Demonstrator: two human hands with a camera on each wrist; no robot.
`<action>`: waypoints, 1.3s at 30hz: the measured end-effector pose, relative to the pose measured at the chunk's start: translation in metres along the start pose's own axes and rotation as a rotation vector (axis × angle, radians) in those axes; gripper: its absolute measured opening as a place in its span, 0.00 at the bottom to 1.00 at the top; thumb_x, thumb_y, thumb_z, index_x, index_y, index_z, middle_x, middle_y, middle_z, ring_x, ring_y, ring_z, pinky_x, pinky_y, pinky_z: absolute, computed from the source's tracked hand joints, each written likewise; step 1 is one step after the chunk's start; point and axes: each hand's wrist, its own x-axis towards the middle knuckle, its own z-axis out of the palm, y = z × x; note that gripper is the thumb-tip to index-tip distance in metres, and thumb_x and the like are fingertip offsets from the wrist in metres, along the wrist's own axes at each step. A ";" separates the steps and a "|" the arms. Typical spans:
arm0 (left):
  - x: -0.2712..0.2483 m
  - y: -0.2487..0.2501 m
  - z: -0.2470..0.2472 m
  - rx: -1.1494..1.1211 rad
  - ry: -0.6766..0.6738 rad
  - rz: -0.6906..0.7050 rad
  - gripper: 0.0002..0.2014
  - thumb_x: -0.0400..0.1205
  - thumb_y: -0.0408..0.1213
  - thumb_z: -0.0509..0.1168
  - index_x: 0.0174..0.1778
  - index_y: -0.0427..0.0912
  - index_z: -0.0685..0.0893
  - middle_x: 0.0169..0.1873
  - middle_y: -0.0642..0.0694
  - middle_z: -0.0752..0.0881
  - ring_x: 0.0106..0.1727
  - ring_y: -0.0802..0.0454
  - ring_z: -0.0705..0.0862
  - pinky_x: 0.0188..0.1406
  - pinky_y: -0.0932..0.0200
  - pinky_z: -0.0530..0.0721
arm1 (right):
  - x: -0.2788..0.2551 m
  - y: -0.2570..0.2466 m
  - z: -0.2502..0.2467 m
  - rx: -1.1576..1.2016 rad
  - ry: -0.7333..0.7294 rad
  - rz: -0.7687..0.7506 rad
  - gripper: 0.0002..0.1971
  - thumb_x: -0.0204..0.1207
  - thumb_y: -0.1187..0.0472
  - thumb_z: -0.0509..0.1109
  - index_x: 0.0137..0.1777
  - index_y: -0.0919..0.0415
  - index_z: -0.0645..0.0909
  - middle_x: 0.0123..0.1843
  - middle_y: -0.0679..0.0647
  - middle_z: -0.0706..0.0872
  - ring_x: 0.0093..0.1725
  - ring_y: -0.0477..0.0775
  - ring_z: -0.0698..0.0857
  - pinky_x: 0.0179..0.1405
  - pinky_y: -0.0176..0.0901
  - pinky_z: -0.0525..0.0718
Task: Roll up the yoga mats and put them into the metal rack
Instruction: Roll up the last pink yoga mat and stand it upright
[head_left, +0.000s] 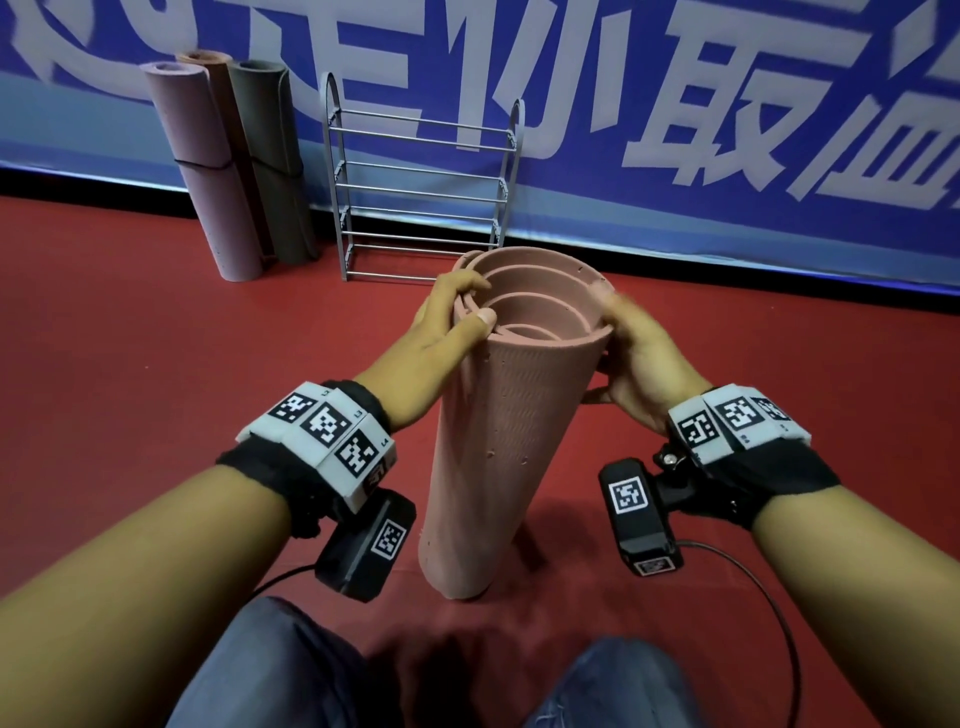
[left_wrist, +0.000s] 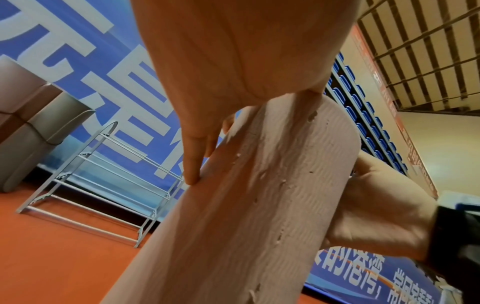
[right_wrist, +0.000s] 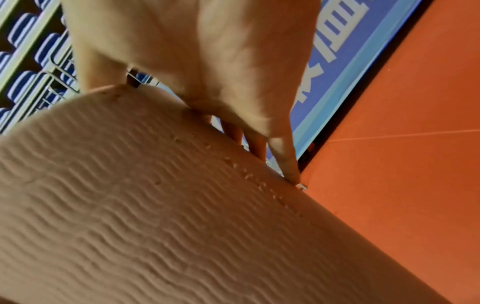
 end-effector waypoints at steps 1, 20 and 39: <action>-0.001 0.000 0.001 -0.013 -0.009 0.006 0.15 0.76 0.61 0.55 0.58 0.79 0.68 0.75 0.67 0.65 0.80 0.54 0.66 0.79 0.38 0.66 | 0.001 0.002 0.001 -0.005 0.034 -0.001 0.36 0.65 0.37 0.64 0.76 0.43 0.73 0.67 0.51 0.85 0.64 0.51 0.82 0.53 0.59 0.82; -0.026 -0.033 -0.008 -0.127 0.093 -0.055 0.27 0.75 0.65 0.52 0.71 0.83 0.55 0.75 0.78 0.61 0.81 0.65 0.61 0.80 0.35 0.62 | 0.011 0.040 0.035 0.071 0.094 0.004 0.35 0.68 0.35 0.62 0.75 0.46 0.75 0.69 0.47 0.84 0.72 0.47 0.78 0.67 0.60 0.79; -0.010 -0.056 0.009 0.033 0.326 -0.019 0.71 0.48 0.54 0.86 0.82 0.62 0.46 0.76 0.56 0.71 0.75 0.61 0.72 0.75 0.48 0.74 | 0.002 0.042 0.032 -0.114 -0.065 -0.180 0.58 0.57 0.40 0.78 0.86 0.45 0.50 0.81 0.42 0.69 0.77 0.41 0.72 0.67 0.43 0.79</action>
